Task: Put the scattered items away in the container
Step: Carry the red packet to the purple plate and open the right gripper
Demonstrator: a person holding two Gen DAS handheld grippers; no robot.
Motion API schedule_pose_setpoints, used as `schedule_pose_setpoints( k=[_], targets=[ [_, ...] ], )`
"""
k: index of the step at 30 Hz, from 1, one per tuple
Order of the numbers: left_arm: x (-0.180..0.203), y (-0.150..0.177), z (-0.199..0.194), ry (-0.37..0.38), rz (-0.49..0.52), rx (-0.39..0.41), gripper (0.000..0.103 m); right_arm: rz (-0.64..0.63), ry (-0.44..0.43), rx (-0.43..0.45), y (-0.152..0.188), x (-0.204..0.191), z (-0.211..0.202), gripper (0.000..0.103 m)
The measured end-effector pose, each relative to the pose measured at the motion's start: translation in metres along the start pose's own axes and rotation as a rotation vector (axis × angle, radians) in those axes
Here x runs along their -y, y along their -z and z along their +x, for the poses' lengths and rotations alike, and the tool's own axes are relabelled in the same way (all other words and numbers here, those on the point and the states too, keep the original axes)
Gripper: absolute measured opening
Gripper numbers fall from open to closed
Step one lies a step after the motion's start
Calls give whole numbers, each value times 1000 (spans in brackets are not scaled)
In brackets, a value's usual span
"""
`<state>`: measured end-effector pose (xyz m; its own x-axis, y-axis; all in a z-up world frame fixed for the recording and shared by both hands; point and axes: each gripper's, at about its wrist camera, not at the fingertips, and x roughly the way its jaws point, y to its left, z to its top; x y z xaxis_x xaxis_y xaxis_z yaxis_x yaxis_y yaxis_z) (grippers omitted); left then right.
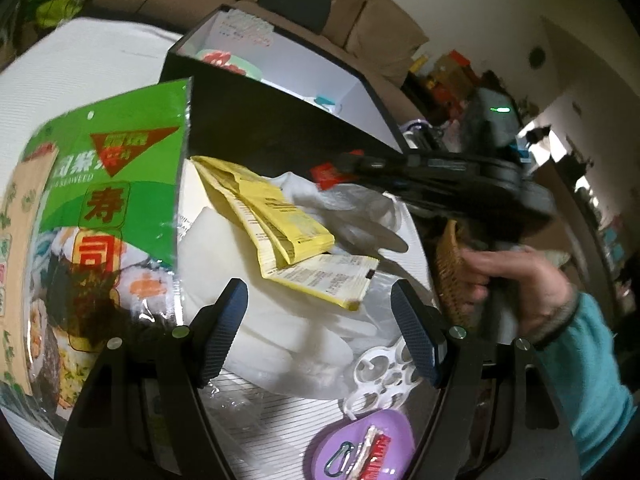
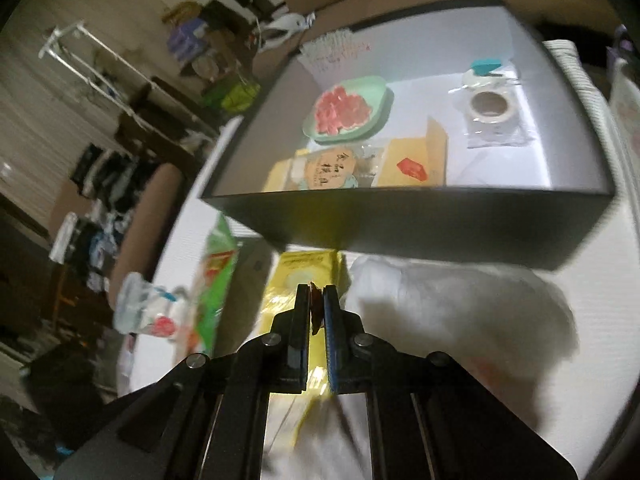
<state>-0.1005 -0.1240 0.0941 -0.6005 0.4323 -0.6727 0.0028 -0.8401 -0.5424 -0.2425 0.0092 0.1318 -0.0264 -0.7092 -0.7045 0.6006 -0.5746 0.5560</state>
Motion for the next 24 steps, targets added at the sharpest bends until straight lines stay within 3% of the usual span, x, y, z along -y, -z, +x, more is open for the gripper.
schedule_pose_setpoints(
  k=[5,11,24],
  targets=[
    [22,7,1,-83,110,9,72,-34,-52,13,43,-23,-48,6],
    [31,10,0,-86,128,14,72,-33,-54,15,112,-34,-89,6],
    [46,40,-10,-134,208,-19,72,69,-89,-13,219,-23,-81,6]
  ],
)
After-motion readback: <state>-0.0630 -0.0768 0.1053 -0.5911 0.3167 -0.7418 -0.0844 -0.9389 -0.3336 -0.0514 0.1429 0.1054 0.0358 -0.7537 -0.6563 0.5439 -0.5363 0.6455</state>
